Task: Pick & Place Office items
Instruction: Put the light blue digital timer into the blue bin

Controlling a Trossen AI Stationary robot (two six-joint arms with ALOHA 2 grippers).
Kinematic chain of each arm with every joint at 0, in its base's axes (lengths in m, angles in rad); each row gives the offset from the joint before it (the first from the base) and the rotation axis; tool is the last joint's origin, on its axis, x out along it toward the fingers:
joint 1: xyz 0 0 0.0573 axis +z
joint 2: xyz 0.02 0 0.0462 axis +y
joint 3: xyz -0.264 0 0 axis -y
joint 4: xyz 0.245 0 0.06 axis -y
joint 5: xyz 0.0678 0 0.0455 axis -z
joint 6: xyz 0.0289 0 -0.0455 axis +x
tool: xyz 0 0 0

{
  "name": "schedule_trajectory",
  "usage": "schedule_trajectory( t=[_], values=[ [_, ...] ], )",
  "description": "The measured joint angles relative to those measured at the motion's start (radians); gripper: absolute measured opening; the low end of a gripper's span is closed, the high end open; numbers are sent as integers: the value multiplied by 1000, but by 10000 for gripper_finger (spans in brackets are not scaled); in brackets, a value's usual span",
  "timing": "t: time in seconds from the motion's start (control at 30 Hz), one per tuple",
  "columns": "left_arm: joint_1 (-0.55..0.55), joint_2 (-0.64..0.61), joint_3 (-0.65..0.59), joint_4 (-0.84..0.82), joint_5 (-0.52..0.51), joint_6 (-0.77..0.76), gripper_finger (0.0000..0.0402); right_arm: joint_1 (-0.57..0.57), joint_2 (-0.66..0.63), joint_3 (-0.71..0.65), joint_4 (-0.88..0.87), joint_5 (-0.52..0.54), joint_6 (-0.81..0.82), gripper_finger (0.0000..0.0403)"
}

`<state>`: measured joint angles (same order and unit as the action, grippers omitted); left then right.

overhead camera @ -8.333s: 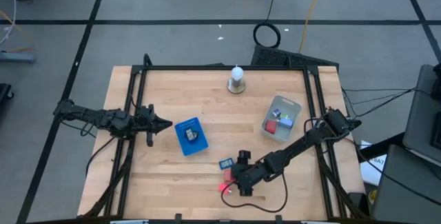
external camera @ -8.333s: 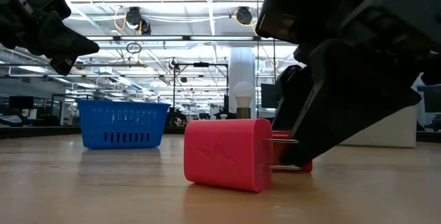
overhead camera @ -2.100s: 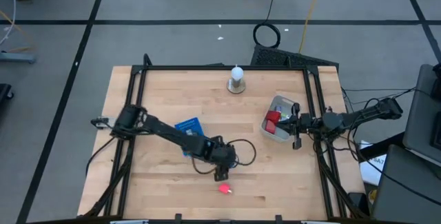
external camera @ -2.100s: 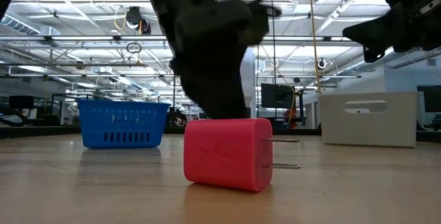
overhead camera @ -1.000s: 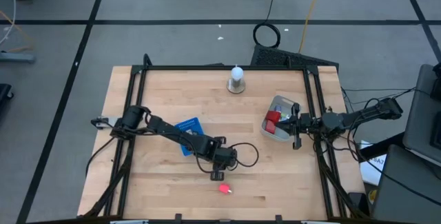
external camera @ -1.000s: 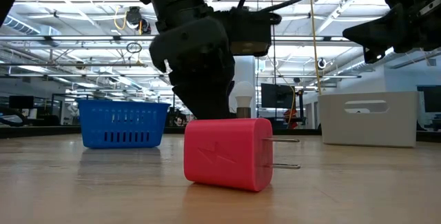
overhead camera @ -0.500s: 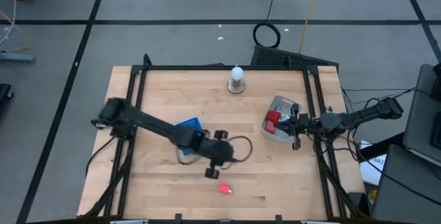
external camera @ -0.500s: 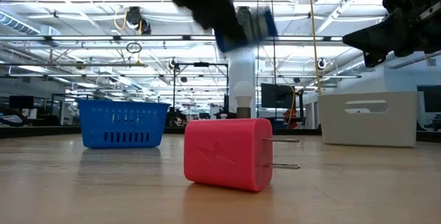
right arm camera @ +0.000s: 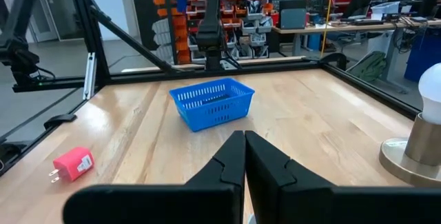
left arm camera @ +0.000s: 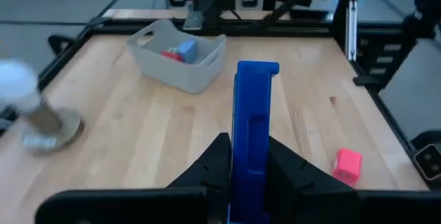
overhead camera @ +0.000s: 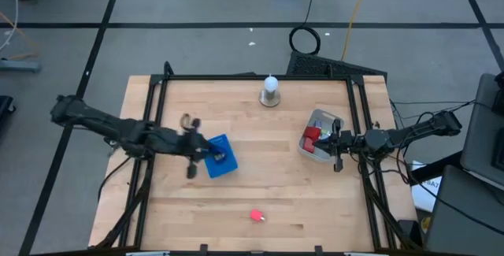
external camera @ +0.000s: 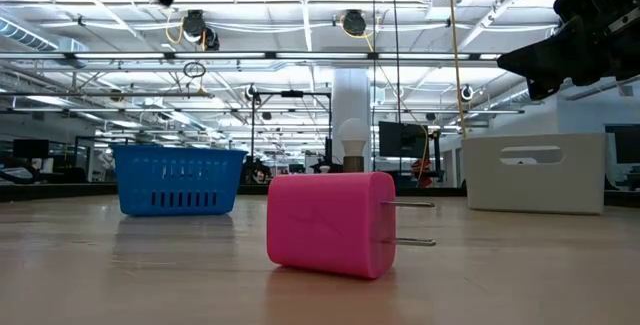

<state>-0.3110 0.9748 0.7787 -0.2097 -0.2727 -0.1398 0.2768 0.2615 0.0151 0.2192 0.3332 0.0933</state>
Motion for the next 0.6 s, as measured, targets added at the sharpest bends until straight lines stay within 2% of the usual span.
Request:
schedule_trajectory(
  t=[0.2, 0.33, 0.6],
  values=[
    [-5, -287, -246, 71, -34, -39, 51, 0, 0, 0, 23, 1, 0, 0],
    [-4, -427, -345, 108, -43, -24, 51, 0, 1, 0, 55, 2, 0, 0],
    [-3, -688, -508, 116, -168, -64, 51, 0, 2, 0, 53, 1, 0, 0]
  ],
)
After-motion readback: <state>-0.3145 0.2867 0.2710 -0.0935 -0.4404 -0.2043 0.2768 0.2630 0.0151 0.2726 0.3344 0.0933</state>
